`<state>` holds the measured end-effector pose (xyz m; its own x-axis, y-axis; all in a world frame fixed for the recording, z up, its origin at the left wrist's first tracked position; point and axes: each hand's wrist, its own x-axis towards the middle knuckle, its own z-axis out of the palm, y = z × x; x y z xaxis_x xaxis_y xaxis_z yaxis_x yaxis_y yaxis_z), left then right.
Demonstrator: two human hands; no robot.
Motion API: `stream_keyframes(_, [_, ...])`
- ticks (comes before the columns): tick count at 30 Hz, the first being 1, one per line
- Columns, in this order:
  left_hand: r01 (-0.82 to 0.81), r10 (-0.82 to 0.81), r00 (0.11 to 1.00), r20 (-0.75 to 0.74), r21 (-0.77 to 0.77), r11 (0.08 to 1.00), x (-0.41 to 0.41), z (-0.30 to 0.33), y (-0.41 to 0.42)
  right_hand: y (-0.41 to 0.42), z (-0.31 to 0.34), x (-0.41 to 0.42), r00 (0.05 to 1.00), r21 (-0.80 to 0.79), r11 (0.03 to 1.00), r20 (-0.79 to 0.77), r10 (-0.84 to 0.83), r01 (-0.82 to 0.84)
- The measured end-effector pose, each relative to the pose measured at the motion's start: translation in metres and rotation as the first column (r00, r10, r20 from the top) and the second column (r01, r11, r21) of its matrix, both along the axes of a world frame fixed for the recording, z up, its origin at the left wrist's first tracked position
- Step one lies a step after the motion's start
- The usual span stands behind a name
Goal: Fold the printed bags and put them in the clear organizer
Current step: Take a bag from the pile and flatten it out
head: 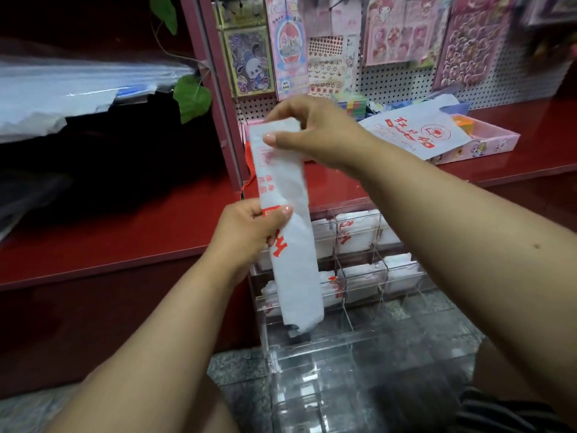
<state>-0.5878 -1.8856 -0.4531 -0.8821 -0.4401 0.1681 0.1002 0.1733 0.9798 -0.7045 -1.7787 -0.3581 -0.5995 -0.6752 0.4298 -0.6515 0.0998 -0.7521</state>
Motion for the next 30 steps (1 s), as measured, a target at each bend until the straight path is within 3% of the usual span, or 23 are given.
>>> stream_keyframes(2, [-0.056, 0.06, 0.998, -0.034, 0.104, 0.993, -0.002, 0.003, 0.0, 0.002, -0.014, 0.002, 0.976, -0.084, 0.996, 0.218, -0.012, 0.031])
stream_keyframes(4, [-0.077, 0.091, 0.993, -0.07, 0.184, 0.98, -0.001, 0.005, 0.0, 0.01, -0.04, 0.01, 0.92, -0.015, 1.0, 0.392, 0.004, 0.002])
stream_keyframes(7, [-0.076, 0.098, 0.991, -0.088, 0.226, 0.971, -0.002, 0.005, 0.001, 0.024, -0.084, 0.027, 0.878, 0.077, 0.996, 0.479, 0.001, -0.043])
stream_keyframes(10, [-0.073, 0.099, 0.991, -0.088, 0.252, 0.965, -0.003, 0.007, 0.007, 0.033, -0.109, 0.035, 0.833, -0.027, 0.999, 0.553, -0.008, 0.028])
stream_keyframes(14, [0.024, -0.019, 1.0, -0.018, 0.335, 0.942, -0.003, 0.002, 0.017, 0.04, -0.117, 0.035, 0.795, -0.157, 0.976, 0.606, -0.027, 0.153])
stream_keyframes(18, [0.008, -0.041, 0.992, 0.118, 0.271, 0.963, -0.002, -0.009, 0.024, 0.045, -0.117, 0.029, 0.783, -0.166, 0.964, 0.619, -0.064, 0.21])
stream_keyframes(22, [-0.031, 0.023, 0.999, 0.04, 0.202, 0.979, 0.0, -0.003, 0.026, 0.051, -0.108, 0.031, 0.83, -0.189, 0.954, 0.55, -0.091, 0.23])
stream_keyframes(26, [-0.228, 0.2, 0.966, -0.165, -0.169, 0.959, 0.001, 0.003, 0.024, 0.057, -0.089, 0.035, 0.893, -0.251, 0.946, 0.443, -0.076, 0.205])
stream_keyframes(28, [-0.234, 0.169, 0.959, -0.229, -0.294, 0.927, 0.0, 0.008, 0.022, 0.061, -0.081, 0.034, 0.905, -0.268, 0.943, 0.42, -0.07, 0.197])
stream_keyframes(30, [-0.134, 0.077, 0.968, -0.238, -0.234, 0.963, 0.001, 0.012, 0.025, 0.065, -0.076, 0.033, 0.907, -0.29, 0.937, 0.417, -0.06, 0.195])
